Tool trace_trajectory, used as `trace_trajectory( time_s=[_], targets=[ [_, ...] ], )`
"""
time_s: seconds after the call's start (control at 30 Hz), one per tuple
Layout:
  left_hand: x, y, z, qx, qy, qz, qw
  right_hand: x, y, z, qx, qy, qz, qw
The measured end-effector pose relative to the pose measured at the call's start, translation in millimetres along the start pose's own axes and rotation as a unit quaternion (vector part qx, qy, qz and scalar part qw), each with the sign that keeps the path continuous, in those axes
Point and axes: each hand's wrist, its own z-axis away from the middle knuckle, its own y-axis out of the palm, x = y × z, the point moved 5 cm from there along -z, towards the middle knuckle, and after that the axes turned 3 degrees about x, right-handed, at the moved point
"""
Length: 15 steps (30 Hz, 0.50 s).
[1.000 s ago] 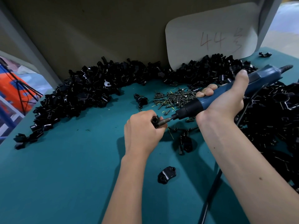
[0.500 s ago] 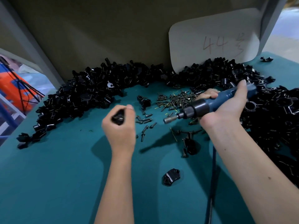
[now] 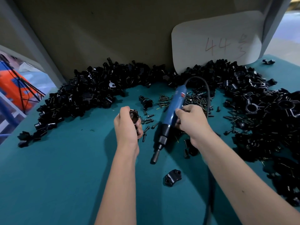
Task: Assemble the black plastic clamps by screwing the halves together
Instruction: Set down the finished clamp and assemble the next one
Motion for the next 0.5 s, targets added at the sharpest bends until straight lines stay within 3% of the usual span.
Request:
trace_trajectory(
  time_s=[0.17, 0.33, 0.43, 0.5],
  targets=[
    [2, 9, -1, 0.005, 0.000, -0.008, 1.000, 19, -13, 6, -0.058, -0.122, 0.146, 0.980],
    [4, 37, 10, 0.096, -0.005, -0.008, 0.995, 29, -30, 7, -0.111, -0.174, 0.371, 0.905],
    [1, 56, 21, 0.126, 0.026, -0.052, 0.990, 40, -44, 10, -0.159, -0.191, 0.408, 0.878],
    [-6, 68, 26, 0.126, 0.099, -0.143, 0.977, 50, -51, 11, -0.140, -0.215, 0.366, 0.895]
  ],
)
